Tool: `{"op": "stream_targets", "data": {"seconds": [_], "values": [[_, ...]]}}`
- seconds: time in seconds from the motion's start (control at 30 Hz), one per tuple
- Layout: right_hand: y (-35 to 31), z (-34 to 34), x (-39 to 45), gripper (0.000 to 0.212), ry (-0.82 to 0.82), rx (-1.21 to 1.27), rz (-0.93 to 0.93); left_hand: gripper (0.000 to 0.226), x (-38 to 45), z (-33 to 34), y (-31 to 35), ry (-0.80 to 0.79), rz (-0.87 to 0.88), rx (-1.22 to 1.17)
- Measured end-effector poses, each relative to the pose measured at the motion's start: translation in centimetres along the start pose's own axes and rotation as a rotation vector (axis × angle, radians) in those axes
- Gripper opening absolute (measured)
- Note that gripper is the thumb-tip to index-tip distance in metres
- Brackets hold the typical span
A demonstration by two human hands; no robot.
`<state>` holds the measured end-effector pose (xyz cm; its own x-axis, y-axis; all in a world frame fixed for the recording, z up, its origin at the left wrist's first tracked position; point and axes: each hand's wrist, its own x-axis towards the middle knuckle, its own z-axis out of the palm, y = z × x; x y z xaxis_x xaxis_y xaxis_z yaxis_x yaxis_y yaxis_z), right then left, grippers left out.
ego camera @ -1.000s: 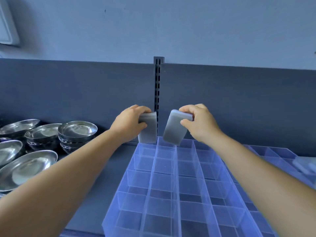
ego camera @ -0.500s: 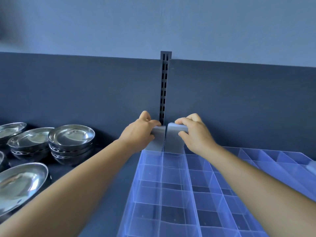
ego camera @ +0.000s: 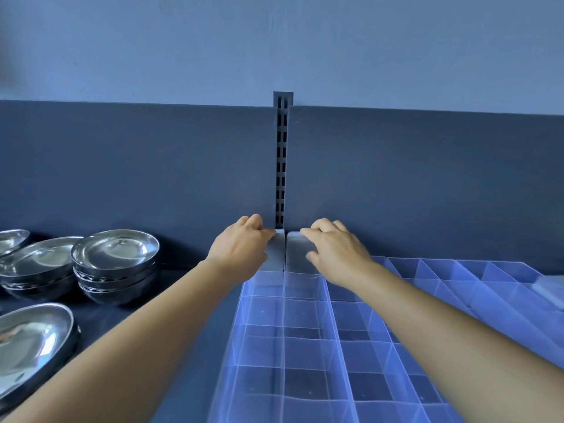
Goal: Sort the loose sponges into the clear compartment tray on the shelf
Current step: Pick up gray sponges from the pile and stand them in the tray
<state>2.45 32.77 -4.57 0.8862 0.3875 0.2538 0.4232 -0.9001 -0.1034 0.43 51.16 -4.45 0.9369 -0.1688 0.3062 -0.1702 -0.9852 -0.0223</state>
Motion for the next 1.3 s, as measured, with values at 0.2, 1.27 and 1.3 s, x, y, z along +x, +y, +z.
{"op": "stream_targets", "data": {"seconds": [0.2, 1.27, 1.3], "values": [[0.3, -2.4, -2.8, 0.06, -0.007, -0.044, 0.011, 0.052, -1.1, -1.9, 2.7, 0.046, 0.112, 0.004], [34.2, -13.4, -24.3, 0.07, -0.054, -0.136, 0.397, 0.06, 5.9, -1.9, 43.2, 0.008, 0.452, -0.068], [35.3, -13.6, -24.8, 0.068, -0.06, -0.13, 0.411, 0.06, 6.4, -1.5, 44.1, -0.008, 0.448, -0.067]]}}
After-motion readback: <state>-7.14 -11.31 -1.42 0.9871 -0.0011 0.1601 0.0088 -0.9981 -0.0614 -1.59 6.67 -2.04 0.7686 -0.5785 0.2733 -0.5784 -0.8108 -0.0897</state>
